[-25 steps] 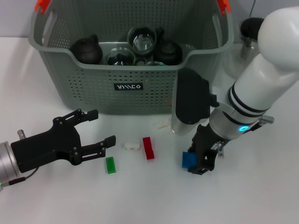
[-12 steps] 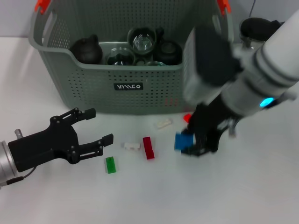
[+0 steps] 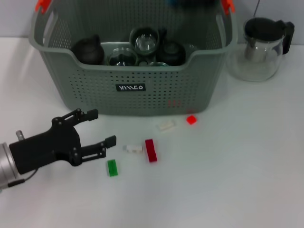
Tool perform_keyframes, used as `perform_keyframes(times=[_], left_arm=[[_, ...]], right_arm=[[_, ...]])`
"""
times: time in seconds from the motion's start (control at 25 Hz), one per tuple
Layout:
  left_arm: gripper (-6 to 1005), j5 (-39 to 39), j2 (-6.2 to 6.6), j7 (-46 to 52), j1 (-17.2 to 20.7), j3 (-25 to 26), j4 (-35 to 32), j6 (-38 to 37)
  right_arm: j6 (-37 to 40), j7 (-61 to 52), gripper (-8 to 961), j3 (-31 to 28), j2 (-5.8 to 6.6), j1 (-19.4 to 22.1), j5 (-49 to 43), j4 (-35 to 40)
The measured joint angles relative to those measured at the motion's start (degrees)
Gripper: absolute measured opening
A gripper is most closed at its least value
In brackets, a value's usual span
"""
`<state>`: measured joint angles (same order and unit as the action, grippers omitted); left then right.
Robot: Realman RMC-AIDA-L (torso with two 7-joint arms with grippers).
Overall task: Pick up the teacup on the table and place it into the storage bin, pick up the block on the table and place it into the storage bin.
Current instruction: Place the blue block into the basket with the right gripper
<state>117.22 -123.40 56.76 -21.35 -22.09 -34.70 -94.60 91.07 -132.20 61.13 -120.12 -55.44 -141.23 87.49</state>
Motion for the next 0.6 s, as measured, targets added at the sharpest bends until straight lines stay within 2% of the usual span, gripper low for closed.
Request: perform_keyframes(times=[0.04, 0.08, 0.2, 0.32, 0.44, 0.6], left_arm=[[870, 0.0, -0.01, 0.0, -0.1, -0.1, 0.0, 0.0], [870, 0.0, 0.00, 0.0, -0.1, -0.1, 0.0, 0.0], [870, 0.0, -0.04, 0.0, -0.3, -0.3, 0.1, 0.0], [870, 0.2, -0.12, 0.1, -0.4, -0.5, 0.1, -0.2], [870, 0.2, -0.15, 0.1, -0.2, -0.5, 0.1, -0.2], [869, 0.3, -0.17, 0.1, 0.0, -0.5, 0.1, -0.3]], right_arm=[[-8.6, -2.6, 424, -0.9, 0.50, -1.7, -1.4, -5.8], [-8.6, -2.6, 424, -0.9, 0.50, -1.7, -1.4, -5.8], [-18.7, -4.0, 425, -0.7, 1.80, -4.7, -3.6, -16.7], [-23.5, -3.1, 437, -0.2, 2.85, -8.2, -5.7, -27.7], [-25.5, -2.9, 471, -0.1, 2.70, -9.2, -8.0, -30.6], [-27.3, -2.4, 551, 0.8, 1.71, -8.5, -9.5, -30.2]])
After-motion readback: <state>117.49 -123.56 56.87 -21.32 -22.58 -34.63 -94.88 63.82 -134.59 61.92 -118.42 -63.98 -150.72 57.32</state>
